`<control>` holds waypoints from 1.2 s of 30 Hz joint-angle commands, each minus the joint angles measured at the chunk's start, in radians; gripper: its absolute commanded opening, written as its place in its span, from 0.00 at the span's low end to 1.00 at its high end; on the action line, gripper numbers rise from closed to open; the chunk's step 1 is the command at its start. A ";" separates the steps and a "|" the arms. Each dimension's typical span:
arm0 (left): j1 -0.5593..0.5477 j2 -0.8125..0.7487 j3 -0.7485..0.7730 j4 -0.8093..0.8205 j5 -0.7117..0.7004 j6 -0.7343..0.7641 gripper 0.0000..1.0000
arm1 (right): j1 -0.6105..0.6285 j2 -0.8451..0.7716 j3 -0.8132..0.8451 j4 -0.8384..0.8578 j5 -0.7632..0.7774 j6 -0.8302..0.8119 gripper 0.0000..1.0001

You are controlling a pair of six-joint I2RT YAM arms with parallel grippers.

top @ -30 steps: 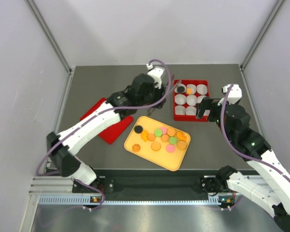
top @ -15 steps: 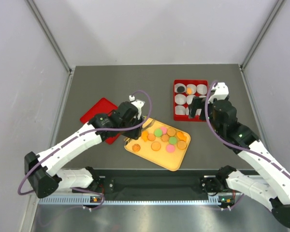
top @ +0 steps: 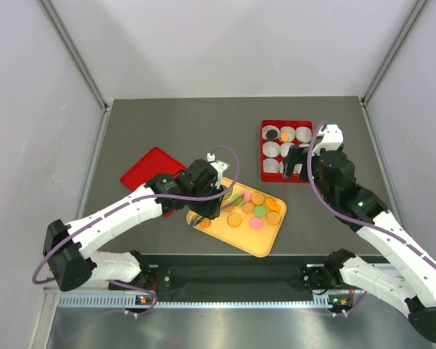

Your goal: Pack the cookies

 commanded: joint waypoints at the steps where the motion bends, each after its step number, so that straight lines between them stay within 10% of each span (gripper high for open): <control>1: -0.006 0.011 -0.008 0.073 0.021 -0.002 0.49 | 0.006 -0.014 -0.008 0.040 0.000 0.009 1.00; 36: -0.013 0.066 -0.014 0.098 -0.005 0.007 0.50 | 0.006 -0.031 -0.017 0.035 -0.004 0.001 1.00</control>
